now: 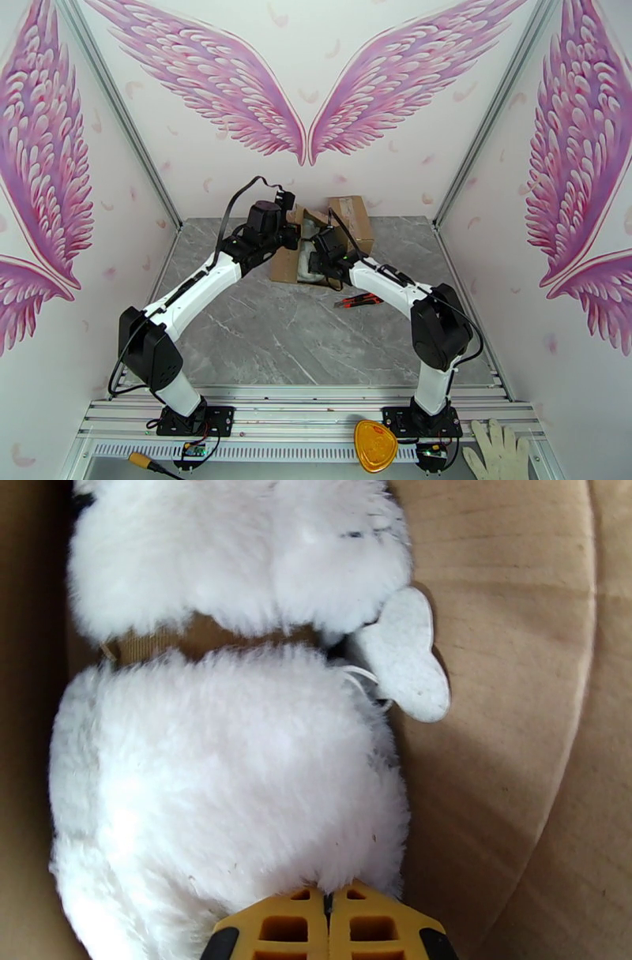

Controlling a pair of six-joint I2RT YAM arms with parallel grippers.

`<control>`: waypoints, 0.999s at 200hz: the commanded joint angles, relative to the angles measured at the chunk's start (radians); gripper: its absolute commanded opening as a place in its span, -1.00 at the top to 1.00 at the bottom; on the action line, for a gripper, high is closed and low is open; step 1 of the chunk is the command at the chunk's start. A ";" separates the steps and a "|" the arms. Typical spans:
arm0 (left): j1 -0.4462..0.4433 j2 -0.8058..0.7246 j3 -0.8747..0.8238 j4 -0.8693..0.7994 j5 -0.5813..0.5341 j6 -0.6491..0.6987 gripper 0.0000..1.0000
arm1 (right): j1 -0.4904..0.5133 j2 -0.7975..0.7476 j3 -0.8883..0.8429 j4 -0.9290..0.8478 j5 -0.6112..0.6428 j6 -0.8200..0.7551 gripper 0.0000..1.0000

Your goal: Unpack the express box

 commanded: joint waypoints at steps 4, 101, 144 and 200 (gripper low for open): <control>-0.001 -0.033 0.032 0.061 0.006 0.012 1.00 | 0.011 -0.092 -0.039 0.054 -0.001 -0.086 1.00; 0.056 -0.032 -0.024 0.026 -0.013 -0.074 1.00 | 0.017 -0.405 -0.157 0.316 0.008 -0.221 1.00; 0.057 -0.022 -0.031 0.028 0.003 -0.091 1.00 | 0.018 -0.423 -0.149 0.364 -0.065 -0.248 1.00; 0.062 -0.007 -0.026 0.012 0.005 -0.114 1.00 | 0.018 -0.433 -0.134 0.481 -0.151 -0.254 1.00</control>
